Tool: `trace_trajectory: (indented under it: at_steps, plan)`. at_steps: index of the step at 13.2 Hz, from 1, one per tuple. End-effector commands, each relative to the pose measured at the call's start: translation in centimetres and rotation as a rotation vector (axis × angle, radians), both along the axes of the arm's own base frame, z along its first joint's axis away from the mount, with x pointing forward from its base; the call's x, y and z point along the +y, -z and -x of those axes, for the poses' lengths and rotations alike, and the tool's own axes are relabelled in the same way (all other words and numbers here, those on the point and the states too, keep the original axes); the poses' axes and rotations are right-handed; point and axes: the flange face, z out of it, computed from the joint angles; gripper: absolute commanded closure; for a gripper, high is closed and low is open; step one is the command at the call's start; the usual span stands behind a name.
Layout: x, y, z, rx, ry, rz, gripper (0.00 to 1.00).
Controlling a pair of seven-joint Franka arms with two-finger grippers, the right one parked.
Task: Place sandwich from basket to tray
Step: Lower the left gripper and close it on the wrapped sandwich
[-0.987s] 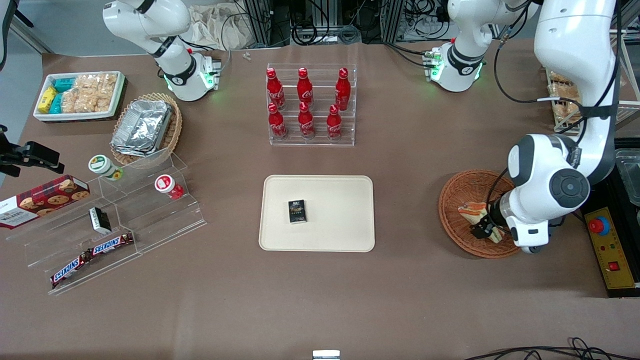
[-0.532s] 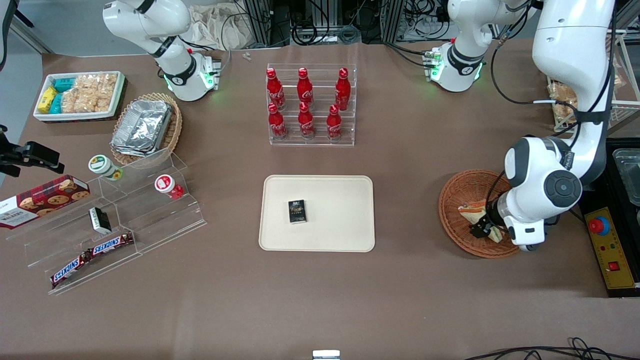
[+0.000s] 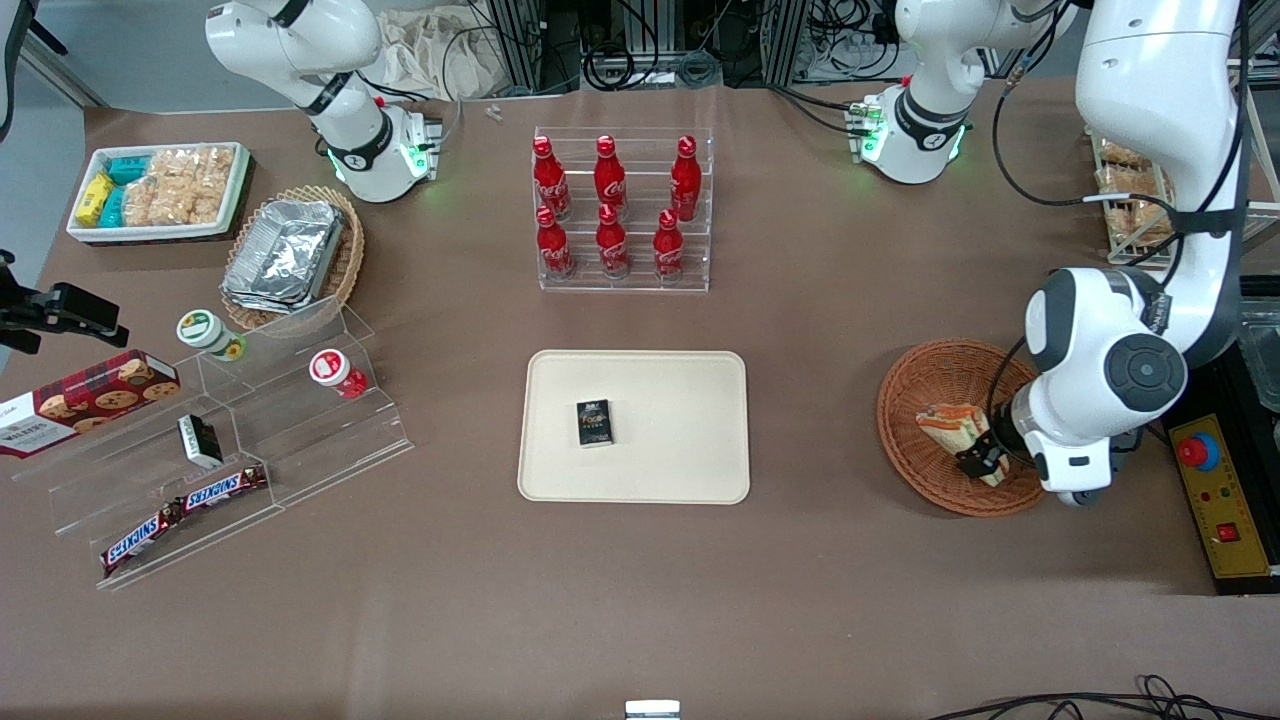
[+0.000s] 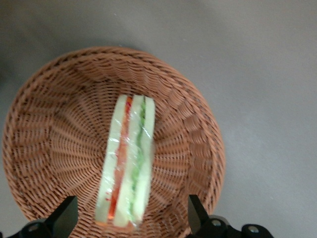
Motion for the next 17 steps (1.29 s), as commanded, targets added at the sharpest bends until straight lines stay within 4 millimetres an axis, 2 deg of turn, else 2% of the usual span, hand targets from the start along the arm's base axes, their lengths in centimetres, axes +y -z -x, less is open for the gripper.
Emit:
trace_trajectory:
  at_steps: [1, 3, 7, 8, 10, 11, 12, 13, 14, 16, 17]
  plan:
    - [0.9, 2.0, 1.0, 0.015, -0.006, -0.016, 0.01]
    - [1.4, 3.6, 1.7, 0.007, -0.011, -0.011, 0.01]
    - [1.3, 5.5, 2.0, 0.034, -0.01, -0.011, 0.02]
    - [1.1, 6.1, 1.9, 0.04, -0.009, -0.011, 0.11]
    - [0.8, 6.9, 1.6, 0.018, -0.003, -0.006, 0.16]
    - [0.7, 7.2, 1.6, 0.016, -0.001, -0.005, 0.27]
    - [0.5, 7.3, 1.6, 0.018, 0.003, -0.005, 0.49]
    - [0.3, 6.9, 1.5, 0.015, 0.012, -0.006, 0.78]
    - [0.0, 6.3, 1.4, 0.01, 0.015, -0.005, 0.96]
    - [-0.7, 4.0, 1.2, 0.035, 0.026, -0.012, 1.0]
    - [-1.3, 1.6, 1.3, 0.06, 0.041, -0.02, 1.0]
